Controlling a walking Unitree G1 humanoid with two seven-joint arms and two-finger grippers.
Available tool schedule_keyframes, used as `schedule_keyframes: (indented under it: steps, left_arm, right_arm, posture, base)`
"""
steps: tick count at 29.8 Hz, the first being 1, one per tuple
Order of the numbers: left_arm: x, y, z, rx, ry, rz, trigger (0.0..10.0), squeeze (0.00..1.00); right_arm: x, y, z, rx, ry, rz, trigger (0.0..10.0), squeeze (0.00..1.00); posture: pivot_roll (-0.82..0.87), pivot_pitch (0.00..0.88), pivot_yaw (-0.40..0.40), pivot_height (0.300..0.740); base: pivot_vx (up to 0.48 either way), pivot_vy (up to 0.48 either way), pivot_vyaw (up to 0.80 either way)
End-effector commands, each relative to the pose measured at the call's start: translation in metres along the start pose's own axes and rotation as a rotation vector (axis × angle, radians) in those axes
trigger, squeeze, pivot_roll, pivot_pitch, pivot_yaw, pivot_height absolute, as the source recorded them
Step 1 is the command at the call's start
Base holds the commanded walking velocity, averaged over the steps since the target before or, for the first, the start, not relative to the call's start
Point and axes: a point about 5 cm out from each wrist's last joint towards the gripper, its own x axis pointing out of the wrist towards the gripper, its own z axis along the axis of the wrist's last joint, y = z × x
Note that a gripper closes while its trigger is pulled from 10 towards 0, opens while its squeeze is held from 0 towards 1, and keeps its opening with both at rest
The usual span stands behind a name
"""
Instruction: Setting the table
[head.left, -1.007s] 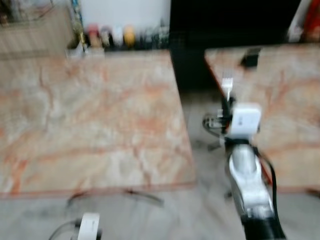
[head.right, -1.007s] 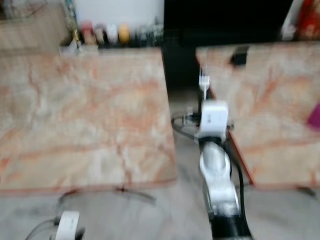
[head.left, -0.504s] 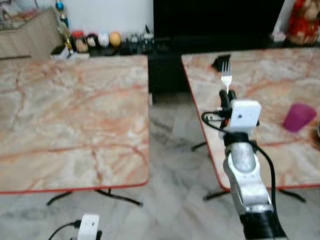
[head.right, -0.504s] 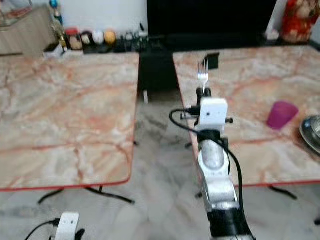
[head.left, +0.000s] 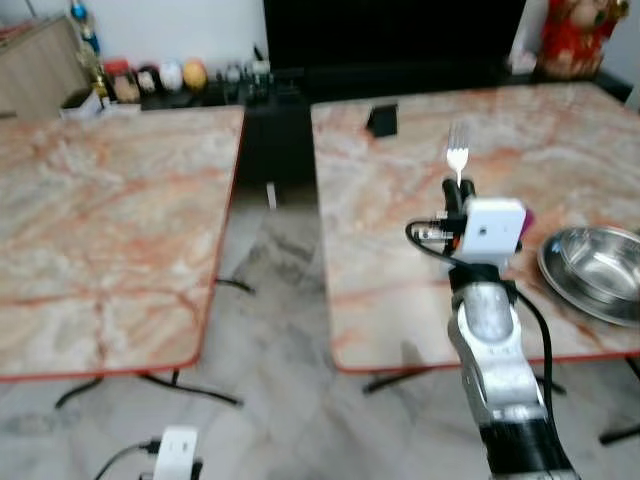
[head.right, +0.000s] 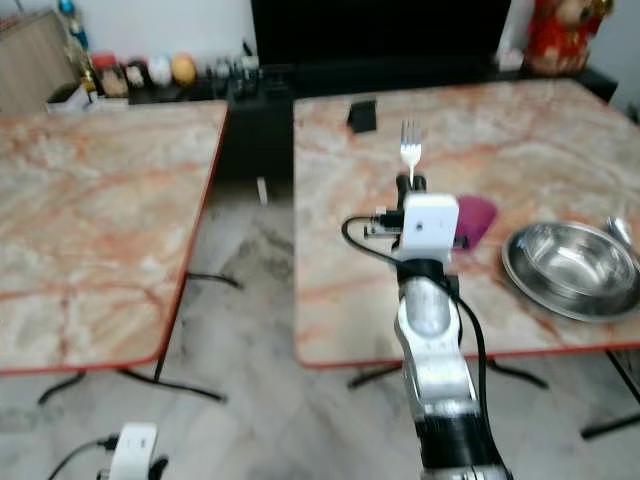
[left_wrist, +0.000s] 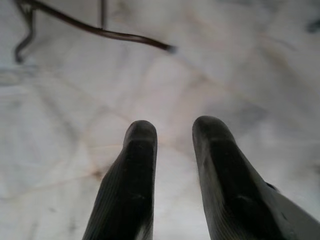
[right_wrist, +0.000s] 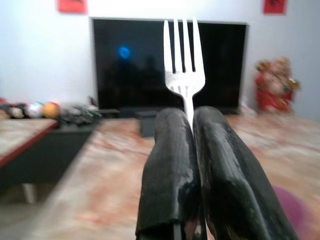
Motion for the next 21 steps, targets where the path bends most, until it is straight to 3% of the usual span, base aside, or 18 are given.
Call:
schedule_keyframes:
  steps: [1,21]
  left_arm:
    - [-0.0017,0.0036,-0.0060,0.013,0.023,0.009,10.0,0.00]
    - [-0.0021,0.0046,-0.0077,0.015,0.032,0.005,10.0,0.00]
  right_arm:
    - [0.0034,0.0024,0.0072,0.009,-0.026,0.002,10.0,0.00]
    - [0.0063,-0.0021,0.0084,-0.001,-0.031,-0.012,10.0,0.00]
  posture:
    - [-0.10,0.000,0.063,0.740]
    - [-0.10,0.000,0.068,0.740]
  base:
    - [0.000,-0.352,0.00]
    - [0.000,-0.351,0.00]
